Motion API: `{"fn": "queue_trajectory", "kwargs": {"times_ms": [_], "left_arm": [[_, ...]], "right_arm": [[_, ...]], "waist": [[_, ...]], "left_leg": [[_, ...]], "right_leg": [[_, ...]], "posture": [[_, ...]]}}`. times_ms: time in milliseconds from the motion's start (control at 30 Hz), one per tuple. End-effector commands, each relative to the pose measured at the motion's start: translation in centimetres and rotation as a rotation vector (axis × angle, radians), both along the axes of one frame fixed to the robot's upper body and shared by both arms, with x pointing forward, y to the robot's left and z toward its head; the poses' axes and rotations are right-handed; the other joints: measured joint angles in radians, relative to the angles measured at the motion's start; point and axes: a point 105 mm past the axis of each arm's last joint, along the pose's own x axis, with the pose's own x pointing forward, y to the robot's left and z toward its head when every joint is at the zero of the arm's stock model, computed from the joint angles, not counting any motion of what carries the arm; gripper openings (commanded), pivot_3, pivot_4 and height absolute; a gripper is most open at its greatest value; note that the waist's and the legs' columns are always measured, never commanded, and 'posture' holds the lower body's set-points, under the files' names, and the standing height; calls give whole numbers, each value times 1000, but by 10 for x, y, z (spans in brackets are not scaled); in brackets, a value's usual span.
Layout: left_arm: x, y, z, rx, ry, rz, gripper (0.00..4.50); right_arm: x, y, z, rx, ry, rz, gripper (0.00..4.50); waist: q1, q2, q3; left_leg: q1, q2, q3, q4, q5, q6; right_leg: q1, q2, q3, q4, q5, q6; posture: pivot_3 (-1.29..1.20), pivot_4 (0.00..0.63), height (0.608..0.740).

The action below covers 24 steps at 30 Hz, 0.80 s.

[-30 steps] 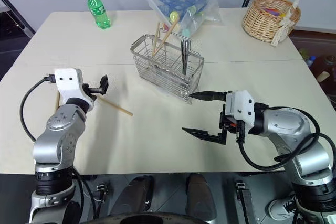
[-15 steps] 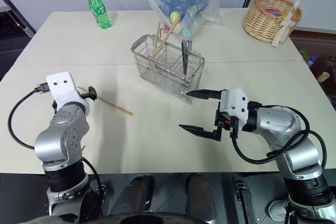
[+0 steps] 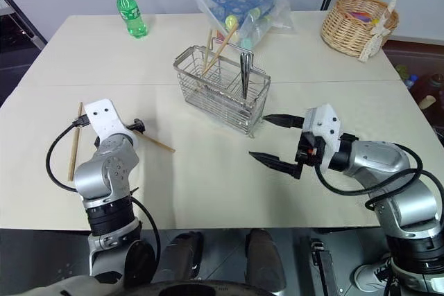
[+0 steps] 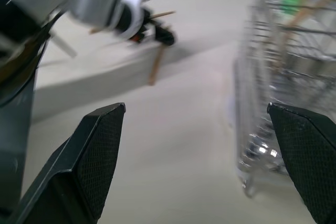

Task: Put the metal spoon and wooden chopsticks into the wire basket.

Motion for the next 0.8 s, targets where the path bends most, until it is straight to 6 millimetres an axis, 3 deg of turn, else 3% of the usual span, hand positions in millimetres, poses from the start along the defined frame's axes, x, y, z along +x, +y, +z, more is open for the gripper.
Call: {"fn": "queue_trajectory", "kwargs": {"times_ms": [33, 333, 667, 767, 800], "left_arm": [[6, 4, 9, -1, -43, 21, 4500], [14, 16, -2, -67, -2, 65, 4500], [11, 9, -16, -144, 58, 113, 4500], [6, 11, -21, -157, 75, 144, 3710], [5, 11, -22, -158, 80, 152, 3224]], "right_arm": [[0, -4, 14, 54, -18, -24, 4441], [-11, -1, 9, 24, -32, 5, 4441], [-15, -2, 10, 21, -37, -1, 4441], [-15, -3, 11, 22, -39, -10, 4500], [-14, -3, 11, 22, -39, -12, 4500]], "waist": [[1, 0, 0], [-3, 0, 0], [-3, 0, -1], [-3, 0, -1], [-2, 1, -1]], "left_leg": [[0, 0, 0, 0, 0, 0], [0, 0, 0, 1, 0, 0], [3, 0, 0, 1, 0, 0], [3, 0, 1, 1, 0, 0], [3, 0, 1, 1, 0, 0]], "right_leg": [[0, 0, 0, 0, 0, 0], [1, 0, 0, 0, 1, 1], [3, 0, 0, 0, 1, 1], [4, 0, 0, 0, 1, 1], [4, 0, 0, 0, 1, 1]], "posture": [[0, 150, 740], [0, 150, 740], [0, 150, 740], [0, 150, 740], [0, 150, 740]]}}
